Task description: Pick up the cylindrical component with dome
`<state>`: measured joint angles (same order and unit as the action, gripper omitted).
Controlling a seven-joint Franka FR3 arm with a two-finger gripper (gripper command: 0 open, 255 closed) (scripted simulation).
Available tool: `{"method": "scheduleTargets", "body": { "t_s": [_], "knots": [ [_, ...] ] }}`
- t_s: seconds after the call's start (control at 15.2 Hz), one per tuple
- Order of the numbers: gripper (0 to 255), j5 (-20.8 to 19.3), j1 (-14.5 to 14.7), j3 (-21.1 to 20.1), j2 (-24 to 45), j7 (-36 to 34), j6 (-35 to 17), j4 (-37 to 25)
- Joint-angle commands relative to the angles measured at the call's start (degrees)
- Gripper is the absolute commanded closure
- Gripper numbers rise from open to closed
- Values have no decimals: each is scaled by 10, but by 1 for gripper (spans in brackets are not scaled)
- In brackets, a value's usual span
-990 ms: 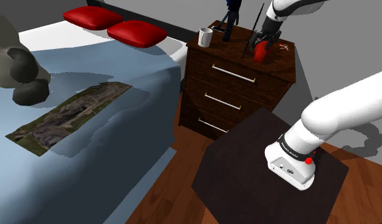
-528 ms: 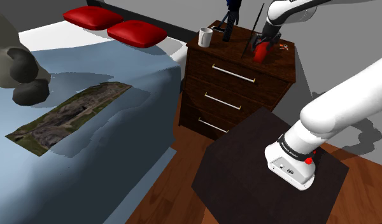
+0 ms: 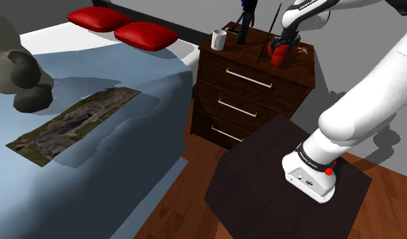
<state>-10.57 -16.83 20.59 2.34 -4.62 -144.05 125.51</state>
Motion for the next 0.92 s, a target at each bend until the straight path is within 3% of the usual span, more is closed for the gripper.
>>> {"method": "scheduleTargets", "body": {
  "t_s": [0.0,0.59,0.66,0.86],
  "knots": [
    [0,6,-8,7,25,0,-15,-22],
    [0,15,-12,6,61,0,-71,-1],
    [255,15,-12,6,62,0,-70,-2],
    [255,15,-12,6,62,0,-70,-2]
  ]
}}
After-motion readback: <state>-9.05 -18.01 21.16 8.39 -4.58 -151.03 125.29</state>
